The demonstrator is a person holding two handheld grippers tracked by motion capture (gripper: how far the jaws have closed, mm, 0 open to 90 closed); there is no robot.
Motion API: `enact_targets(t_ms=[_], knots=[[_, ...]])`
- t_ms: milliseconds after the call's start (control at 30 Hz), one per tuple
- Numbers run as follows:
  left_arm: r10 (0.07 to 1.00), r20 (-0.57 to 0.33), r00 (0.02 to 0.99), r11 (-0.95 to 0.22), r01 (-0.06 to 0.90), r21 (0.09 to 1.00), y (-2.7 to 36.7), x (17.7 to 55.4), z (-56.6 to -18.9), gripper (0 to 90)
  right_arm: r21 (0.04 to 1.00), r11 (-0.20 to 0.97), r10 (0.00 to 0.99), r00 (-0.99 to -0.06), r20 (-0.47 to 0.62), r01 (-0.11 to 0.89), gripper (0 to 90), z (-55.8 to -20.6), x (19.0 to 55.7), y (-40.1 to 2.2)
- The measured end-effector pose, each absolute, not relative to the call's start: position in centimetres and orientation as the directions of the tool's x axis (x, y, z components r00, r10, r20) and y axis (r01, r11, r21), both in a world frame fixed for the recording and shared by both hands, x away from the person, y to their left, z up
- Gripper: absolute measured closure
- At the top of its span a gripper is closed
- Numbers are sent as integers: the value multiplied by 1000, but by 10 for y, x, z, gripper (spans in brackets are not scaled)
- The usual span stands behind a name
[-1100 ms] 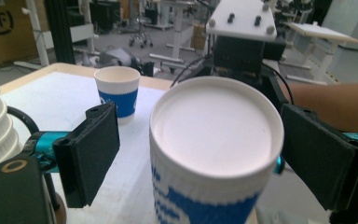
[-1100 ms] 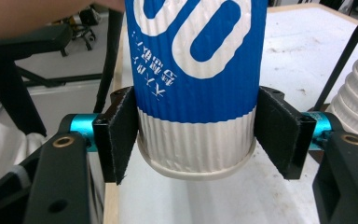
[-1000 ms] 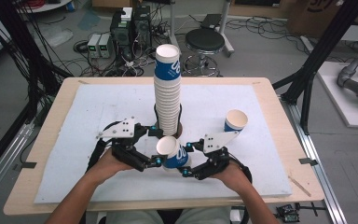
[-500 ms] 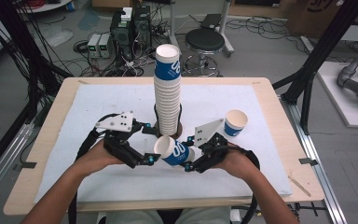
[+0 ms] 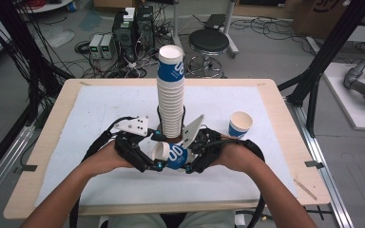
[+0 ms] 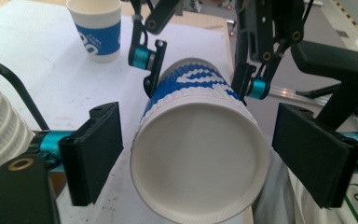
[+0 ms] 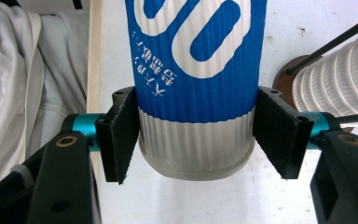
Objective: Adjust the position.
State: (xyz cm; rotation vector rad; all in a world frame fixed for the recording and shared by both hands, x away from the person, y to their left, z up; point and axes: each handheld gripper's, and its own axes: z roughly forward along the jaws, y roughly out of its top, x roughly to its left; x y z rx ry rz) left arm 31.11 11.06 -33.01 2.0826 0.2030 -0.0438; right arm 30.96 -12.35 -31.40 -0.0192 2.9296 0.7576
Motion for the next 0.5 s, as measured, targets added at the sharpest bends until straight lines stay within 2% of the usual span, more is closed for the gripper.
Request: enact_targets(t_ms=[233,500], knots=[[98,-126,987,-512,159,844,110,313,-333,298,438,897,-12,-994,-108,-58,351,-313,309,-117],[95,-118,988,-520,151,841,110,312,-337,311,418,907,-15,-994,-108,-59,350,-314,307,-116]])
